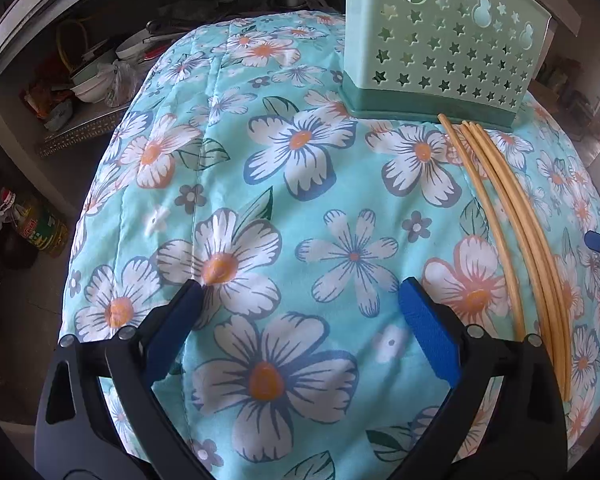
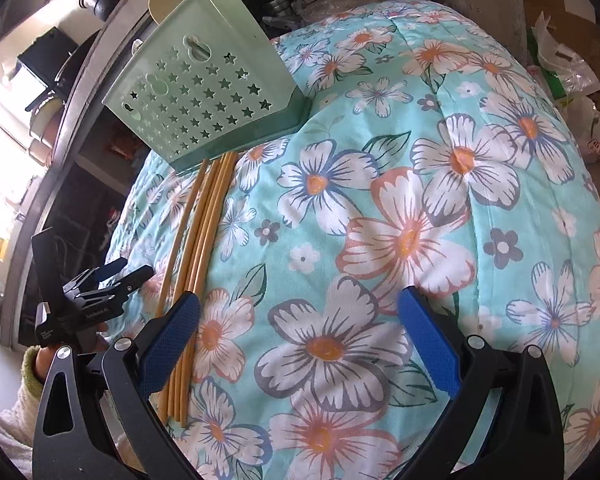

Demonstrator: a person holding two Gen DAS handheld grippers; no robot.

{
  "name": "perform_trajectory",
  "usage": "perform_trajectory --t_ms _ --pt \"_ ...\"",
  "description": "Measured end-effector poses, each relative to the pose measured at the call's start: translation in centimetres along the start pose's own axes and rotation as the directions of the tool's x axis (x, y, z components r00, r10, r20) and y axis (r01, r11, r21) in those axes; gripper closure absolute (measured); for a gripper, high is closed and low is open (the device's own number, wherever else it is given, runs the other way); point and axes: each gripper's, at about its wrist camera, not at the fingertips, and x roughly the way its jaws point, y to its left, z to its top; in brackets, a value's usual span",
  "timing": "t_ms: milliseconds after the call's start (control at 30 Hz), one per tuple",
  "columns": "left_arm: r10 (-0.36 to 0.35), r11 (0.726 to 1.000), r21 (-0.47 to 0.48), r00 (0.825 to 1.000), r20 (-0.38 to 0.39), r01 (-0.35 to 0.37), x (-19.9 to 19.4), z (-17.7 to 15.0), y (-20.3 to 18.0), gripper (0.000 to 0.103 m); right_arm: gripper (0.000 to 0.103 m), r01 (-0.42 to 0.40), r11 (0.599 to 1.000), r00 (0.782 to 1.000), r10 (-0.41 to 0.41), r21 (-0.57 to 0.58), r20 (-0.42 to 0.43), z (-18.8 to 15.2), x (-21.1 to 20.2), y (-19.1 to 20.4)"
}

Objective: Organize utensils
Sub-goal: 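Move both tools down over the wooden chopsticks beside the holder, then grasp a wooden chopstick with the right tool while the left tool grasps another chopstick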

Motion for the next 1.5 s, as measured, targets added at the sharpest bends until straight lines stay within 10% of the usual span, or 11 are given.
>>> perform_trajectory --t_ms 267,500,833,1500 --pt "0.007 1.000 0.005 1.000 0.019 -0.007 -0.2 -0.3 -0.1 0.008 0.015 -0.045 0.999 0.998 0.047 -0.028 0.042 1.3 -0.6 3.4" --pt "0.013 1.000 0.011 0.999 0.041 -0.013 -0.3 -0.5 -0.3 0.008 0.053 -0.074 0.993 0.997 0.071 -0.087 -0.039 1.8 2.4 5.9" --pt "0.013 1.000 0.014 0.999 0.048 -0.014 -0.4 -0.5 -0.3 0.008 0.080 -0.116 0.989 0.987 0.106 -0.091 -0.117 1.4 5.1 6.9" --pt "-0.004 1.000 0.022 0.999 0.043 0.003 -0.5 -0.4 -0.3 0.008 0.096 -0.199 0.980 0.972 0.200 0.014 -0.120 1.1 4.7 4.6"
